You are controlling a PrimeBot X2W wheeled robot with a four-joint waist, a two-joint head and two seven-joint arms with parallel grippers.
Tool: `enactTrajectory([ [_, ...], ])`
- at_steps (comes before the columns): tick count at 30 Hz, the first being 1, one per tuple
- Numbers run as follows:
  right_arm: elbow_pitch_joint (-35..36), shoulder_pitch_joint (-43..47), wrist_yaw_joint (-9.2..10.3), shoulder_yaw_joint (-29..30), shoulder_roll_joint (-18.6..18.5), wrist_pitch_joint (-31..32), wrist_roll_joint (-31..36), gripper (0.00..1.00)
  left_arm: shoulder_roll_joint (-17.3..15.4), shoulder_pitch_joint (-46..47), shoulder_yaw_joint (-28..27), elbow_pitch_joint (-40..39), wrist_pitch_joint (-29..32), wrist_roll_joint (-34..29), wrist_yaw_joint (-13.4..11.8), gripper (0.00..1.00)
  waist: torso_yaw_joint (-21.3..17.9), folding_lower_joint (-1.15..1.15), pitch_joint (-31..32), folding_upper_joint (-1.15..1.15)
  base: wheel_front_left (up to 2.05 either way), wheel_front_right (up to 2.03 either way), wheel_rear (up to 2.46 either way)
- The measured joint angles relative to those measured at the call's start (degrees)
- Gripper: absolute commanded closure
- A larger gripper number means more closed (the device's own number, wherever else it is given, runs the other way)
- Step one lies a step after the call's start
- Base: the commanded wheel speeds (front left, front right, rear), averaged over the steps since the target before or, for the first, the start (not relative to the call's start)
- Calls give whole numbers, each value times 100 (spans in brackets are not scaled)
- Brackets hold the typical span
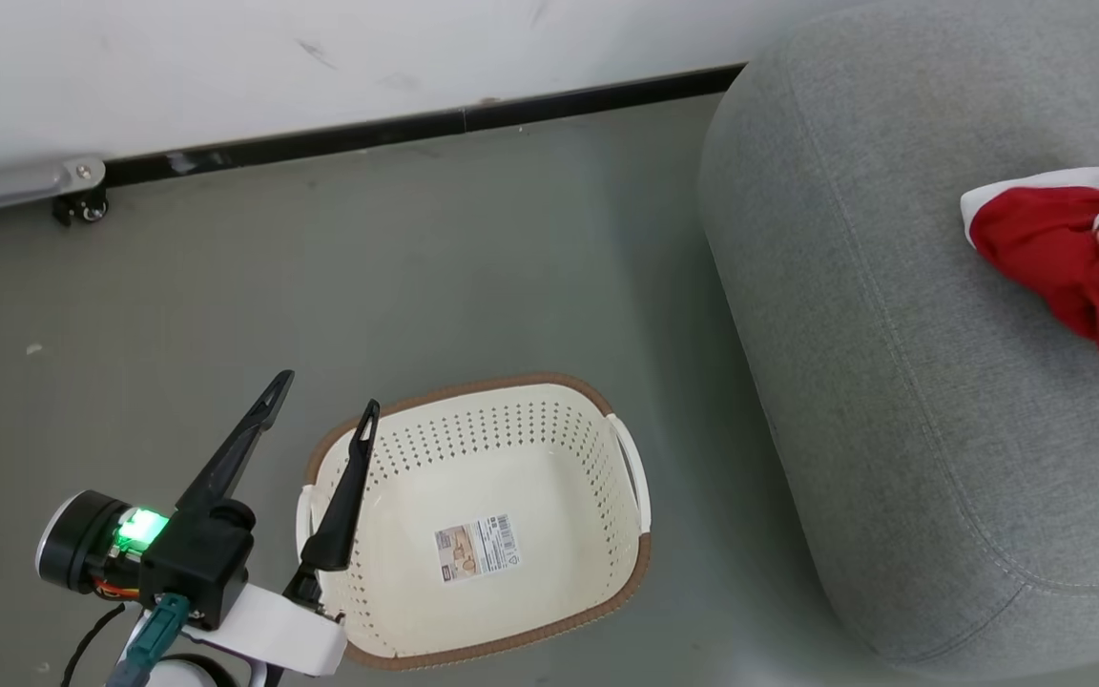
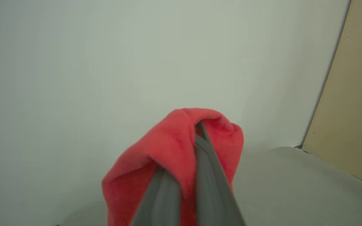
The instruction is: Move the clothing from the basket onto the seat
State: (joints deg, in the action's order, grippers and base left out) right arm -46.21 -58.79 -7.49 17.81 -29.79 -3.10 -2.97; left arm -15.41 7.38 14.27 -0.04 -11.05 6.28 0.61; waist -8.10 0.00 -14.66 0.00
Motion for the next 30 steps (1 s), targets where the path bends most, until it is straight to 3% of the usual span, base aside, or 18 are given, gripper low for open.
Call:
enactTrajectory([
  [13,-686,801,0,595,175,-269,68,100,-12,269,-1,-114,48,-16,42,0,-78,0,-404,0,0,0,0],
  [30,-1278,1212,0,680,671,-548,246,100,-37,472,-76,-159,44,-59,-8,0,-285,0,-742,0,0,0,0],
])
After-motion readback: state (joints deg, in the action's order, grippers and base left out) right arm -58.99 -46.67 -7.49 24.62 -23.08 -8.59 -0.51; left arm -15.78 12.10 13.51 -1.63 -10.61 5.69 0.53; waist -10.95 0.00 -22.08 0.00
